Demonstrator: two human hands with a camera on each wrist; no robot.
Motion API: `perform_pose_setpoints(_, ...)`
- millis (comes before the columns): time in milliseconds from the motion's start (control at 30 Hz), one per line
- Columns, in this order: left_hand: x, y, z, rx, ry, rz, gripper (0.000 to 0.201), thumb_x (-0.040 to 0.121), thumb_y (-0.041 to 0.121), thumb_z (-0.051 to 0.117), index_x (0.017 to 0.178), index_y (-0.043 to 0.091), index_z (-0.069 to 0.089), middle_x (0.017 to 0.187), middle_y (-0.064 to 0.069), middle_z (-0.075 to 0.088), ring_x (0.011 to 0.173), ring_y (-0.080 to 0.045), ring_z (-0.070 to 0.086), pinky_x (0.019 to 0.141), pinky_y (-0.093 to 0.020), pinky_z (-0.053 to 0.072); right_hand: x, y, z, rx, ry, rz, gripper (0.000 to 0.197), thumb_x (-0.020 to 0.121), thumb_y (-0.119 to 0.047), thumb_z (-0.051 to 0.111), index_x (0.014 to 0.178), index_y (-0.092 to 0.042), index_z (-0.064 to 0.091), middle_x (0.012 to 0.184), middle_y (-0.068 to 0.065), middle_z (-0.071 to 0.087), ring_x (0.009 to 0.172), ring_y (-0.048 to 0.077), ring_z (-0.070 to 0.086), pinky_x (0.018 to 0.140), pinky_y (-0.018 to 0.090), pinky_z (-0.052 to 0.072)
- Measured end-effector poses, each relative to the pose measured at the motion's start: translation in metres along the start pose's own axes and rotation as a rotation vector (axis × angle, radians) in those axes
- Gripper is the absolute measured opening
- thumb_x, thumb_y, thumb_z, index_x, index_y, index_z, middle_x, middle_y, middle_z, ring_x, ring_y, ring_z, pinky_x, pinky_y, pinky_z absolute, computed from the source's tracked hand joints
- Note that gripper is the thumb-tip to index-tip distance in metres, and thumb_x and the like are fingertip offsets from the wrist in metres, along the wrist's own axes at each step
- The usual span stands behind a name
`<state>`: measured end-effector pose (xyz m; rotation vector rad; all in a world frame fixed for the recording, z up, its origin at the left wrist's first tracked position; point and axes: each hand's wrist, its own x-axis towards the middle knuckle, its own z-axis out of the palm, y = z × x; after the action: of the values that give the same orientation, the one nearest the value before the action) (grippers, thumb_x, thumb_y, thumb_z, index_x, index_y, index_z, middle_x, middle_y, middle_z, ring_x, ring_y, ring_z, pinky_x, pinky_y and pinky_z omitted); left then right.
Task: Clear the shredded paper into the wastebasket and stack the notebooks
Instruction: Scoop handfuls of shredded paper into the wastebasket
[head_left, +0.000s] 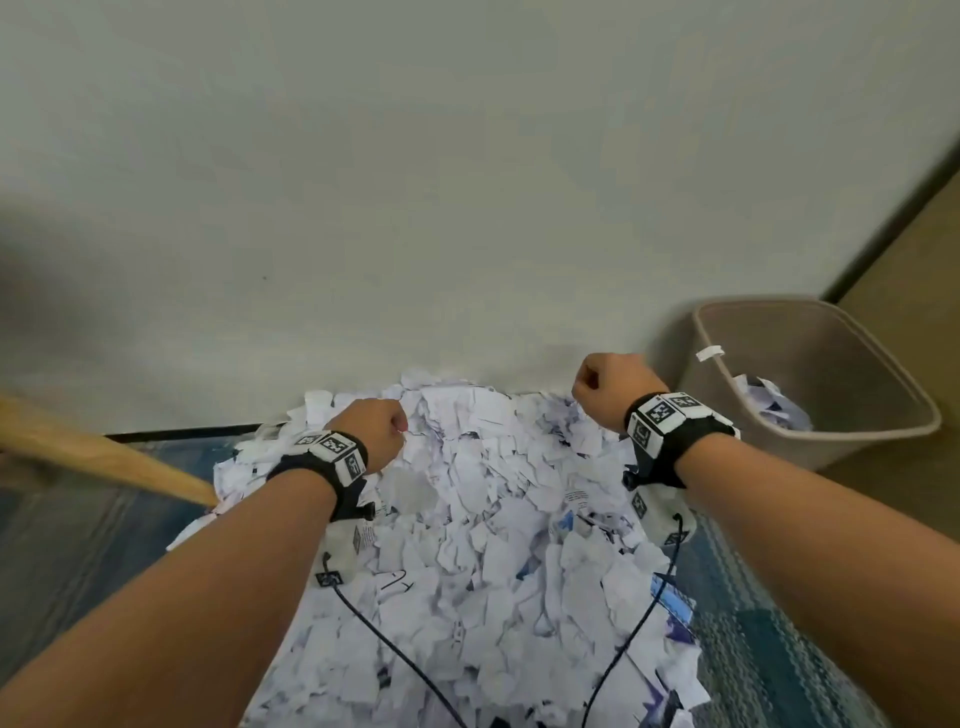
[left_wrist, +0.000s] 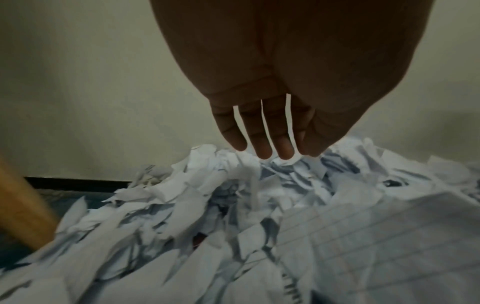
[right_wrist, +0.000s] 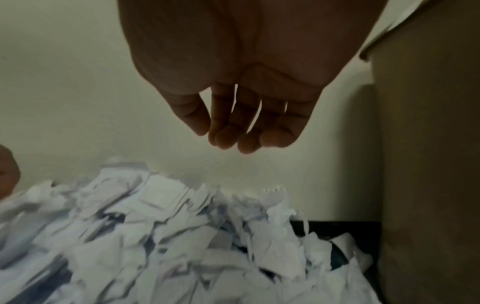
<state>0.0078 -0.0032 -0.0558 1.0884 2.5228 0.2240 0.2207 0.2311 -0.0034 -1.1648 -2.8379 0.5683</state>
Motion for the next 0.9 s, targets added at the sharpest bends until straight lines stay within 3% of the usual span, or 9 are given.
perform_pose_setpoints(100,-0.006,-0.021,0.007,0.069,-0.043,-0.018,0.022,0.087,0.021,0.053,0.107,0.025,0.06,0.114,-0.001,0.059,0.102,-0.021,0.057,0.088,-0.039,0.051,0.004,-0.01,0.027,-0.093,-0.13,-0.023,0.012,0.087,-0.03,0.055,0.092,-0.022,0.061,0.098,0.004,0.066,0.086,0.024,0.06,0.074,0.031,0.05)
perform_pose_setpoints(233,-0.011,-0.04,0.016,0.142,-0.059,-0.108,0.039,0.085,0.029,0.056,0.124,0.027,0.05,0.125,-0.004,0.046,0.112,-0.026,0.05,0.092,-0.042,0.048,0.009,-0.023,0.056,-0.19,-0.225,-0.09,0.042,0.085,-0.034,0.059,0.125,-0.022,0.05,0.127,0.008,0.052,0.113,0.029,0.051,0.093,0.04,0.047)
perform_pose_setpoints(400,-0.011,-0.046,0.026,0.15,-0.104,-0.149,0.057,0.086,0.035,0.059,0.138,0.026,0.036,0.137,-0.006,0.037,0.124,-0.03,0.042,0.097,-0.046,0.045,0.018,-0.039,0.08,-0.158,-0.282,-0.114,0.065,0.083,-0.034,0.063,0.14,-0.021,0.036,0.142,0.009,0.04,0.119,0.032,0.051,0.095,0.043,0.048)
perform_pose_setpoints(533,-0.007,-0.031,0.035,0.137,-0.096,-0.092,0.066,0.087,0.036,0.059,0.144,0.028,0.028,0.148,-0.005,0.027,0.131,-0.031,0.035,0.101,-0.047,0.041,0.016,-0.046,0.095,-0.153,-0.341,-0.148,0.085,0.083,-0.035,0.067,0.151,-0.018,0.02,0.16,0.007,0.015,0.138,0.033,0.035,0.108,0.044,0.038)
perform_pose_setpoints(633,-0.003,-0.019,0.04,0.067,-0.112,-0.033,0.08,0.084,0.036,0.062,0.15,0.029,0.016,0.156,-0.005,0.014,0.136,-0.033,0.03,0.107,-0.049,0.036,0.008,-0.05,0.103,-0.202,-0.469,-0.169,0.088,0.079,-0.045,0.068,0.15,-0.025,0.02,0.157,0.003,0.027,0.135,0.03,0.039,0.108,0.043,0.039)
perform_pose_setpoints(767,-0.003,-0.007,0.046,-0.029,-0.257,0.072,0.104,0.076,0.036,0.074,0.151,0.038,0.002,0.16,-0.008,0.004,0.141,-0.032,0.028,0.111,-0.046,0.034,-0.01,-0.054,0.109,-0.268,-0.623,-0.201,0.066,0.08,-0.049,0.067,0.134,-0.019,0.042,0.14,0.005,0.048,0.121,0.029,0.052,0.1,0.042,0.045)
perform_pose_setpoints(833,-0.005,-0.002,0.049,0.009,-0.357,0.107,0.112,0.071,0.043,0.078,0.149,0.044,-0.002,0.16,-0.006,0.005,0.141,-0.032,0.028,0.111,-0.049,0.033,-0.016,-0.053,0.105,-0.274,-0.658,-0.24,0.062,0.085,-0.046,0.065,0.136,-0.018,0.045,0.141,0.004,0.046,0.124,0.029,0.05,0.103,0.04,0.042)
perform_pose_setpoints(900,-0.008,0.004,0.051,0.05,-0.435,0.117,0.11,0.069,0.046,0.08,0.149,0.045,0.004,0.157,-0.006,0.019,0.137,-0.032,0.035,0.108,-0.048,0.037,-0.018,-0.051,0.099,-0.29,-0.715,-0.23,0.058,0.087,-0.042,0.064,0.139,-0.024,0.047,0.14,0.001,0.047,0.127,0.026,0.048,0.105,0.036,0.04)
